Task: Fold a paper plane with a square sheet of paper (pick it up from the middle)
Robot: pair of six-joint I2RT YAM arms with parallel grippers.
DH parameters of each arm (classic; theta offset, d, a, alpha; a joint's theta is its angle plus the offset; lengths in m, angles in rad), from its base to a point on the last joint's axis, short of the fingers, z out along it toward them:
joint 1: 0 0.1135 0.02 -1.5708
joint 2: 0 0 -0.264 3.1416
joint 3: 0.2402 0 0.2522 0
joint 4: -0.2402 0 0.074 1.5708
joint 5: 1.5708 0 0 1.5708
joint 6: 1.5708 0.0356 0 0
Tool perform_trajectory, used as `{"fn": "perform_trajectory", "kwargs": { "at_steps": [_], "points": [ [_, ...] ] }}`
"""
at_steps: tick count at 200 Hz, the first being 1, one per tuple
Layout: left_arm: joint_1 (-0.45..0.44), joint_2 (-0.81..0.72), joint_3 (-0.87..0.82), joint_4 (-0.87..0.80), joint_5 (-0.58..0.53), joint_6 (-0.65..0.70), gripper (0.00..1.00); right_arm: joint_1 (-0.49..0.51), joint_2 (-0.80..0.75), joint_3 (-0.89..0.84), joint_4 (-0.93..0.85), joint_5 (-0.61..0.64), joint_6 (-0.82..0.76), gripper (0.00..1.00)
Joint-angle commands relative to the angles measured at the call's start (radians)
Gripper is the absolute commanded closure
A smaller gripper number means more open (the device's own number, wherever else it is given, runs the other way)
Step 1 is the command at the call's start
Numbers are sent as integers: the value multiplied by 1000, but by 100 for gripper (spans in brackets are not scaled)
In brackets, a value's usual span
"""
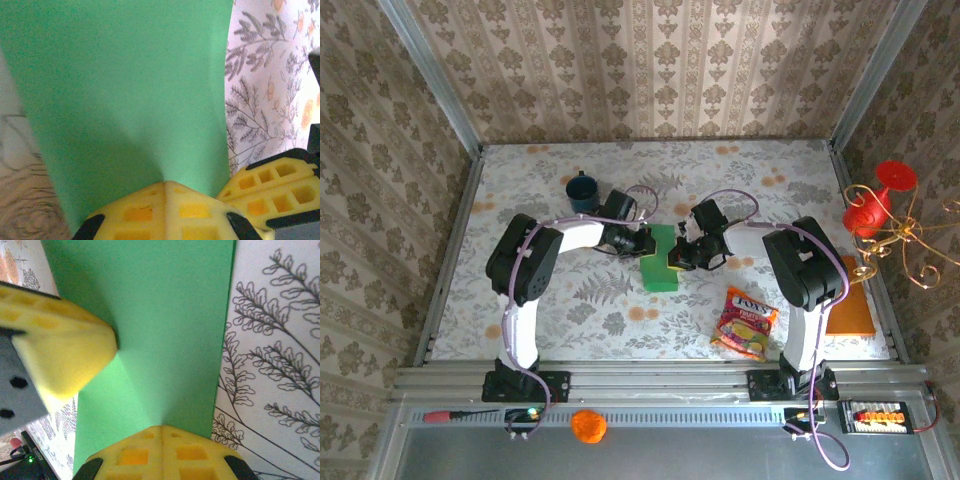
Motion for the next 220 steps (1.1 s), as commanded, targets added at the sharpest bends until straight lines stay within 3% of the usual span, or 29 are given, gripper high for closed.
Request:
{"fn": "perform_trajectory", "kwargs": {
  "at_steps": [1,52,93,153,220],
  "points": [
    [76,23,-8,12,-59,28,100,-4,160,-97,-239,366,-14,100],
    [148,27,93,-82,-92,92,100,-4,161,-97,-235,368,-10,100],
    [43,-61,101,-78,-108,66,100,-4,151,-85,-237,360,-10,100],
    [-17,41,112,-41,-91,20,100,-3,155,-87,-233,358,-8,100],
    [77,130,191,-49,-107,48,100,-3,163,-84,-230,358,-15,100]
  ]
}}
